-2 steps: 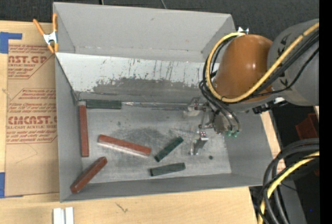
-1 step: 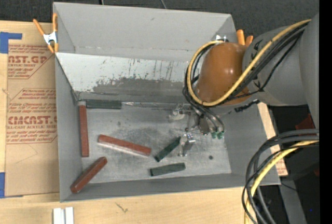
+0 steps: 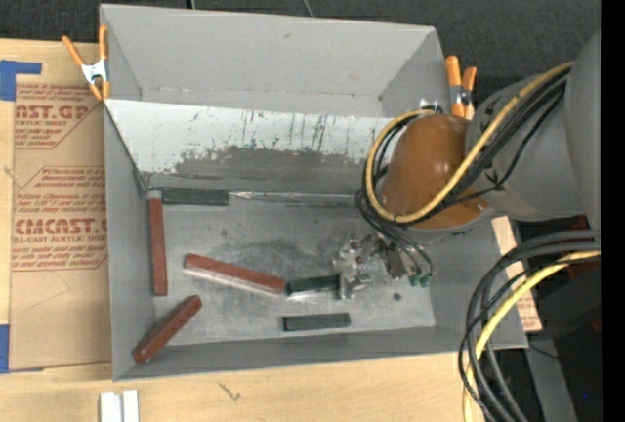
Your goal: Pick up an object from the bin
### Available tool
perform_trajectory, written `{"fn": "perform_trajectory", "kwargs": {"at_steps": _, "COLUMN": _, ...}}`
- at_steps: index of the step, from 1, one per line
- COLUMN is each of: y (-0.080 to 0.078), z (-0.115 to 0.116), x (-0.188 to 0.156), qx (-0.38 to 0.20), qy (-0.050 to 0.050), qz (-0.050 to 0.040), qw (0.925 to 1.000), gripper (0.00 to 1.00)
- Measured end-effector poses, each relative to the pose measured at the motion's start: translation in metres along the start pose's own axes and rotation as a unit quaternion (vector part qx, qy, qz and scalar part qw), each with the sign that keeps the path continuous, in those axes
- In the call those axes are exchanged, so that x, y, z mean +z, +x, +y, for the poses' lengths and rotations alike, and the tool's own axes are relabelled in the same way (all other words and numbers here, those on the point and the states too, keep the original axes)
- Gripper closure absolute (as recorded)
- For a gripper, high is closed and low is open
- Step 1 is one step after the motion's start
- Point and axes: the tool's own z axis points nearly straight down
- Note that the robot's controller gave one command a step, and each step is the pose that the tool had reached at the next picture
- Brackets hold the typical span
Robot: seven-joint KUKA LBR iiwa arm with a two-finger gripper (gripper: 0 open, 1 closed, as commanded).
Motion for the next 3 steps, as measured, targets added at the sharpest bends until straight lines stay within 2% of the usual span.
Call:
{"fn": "perform_trajectory", "kwargs": {"at_steps": 2, "y": 0.002, "z": 0.001, "x": -0.005, "qx": -0.001, "qy": 0.000, "qz": 0.0014, "qw": 1.0000, "gripper": 1.00}}
{"fn": "perform_trajectory", "kwargs": {"at_steps": 3, "y": -0.014, "z": 0.061, "x": -0.042, "qx": -0.065, "qy": 0.001, "qz": 0.0027, "qw": 0.9979, "gripper": 1.00}}
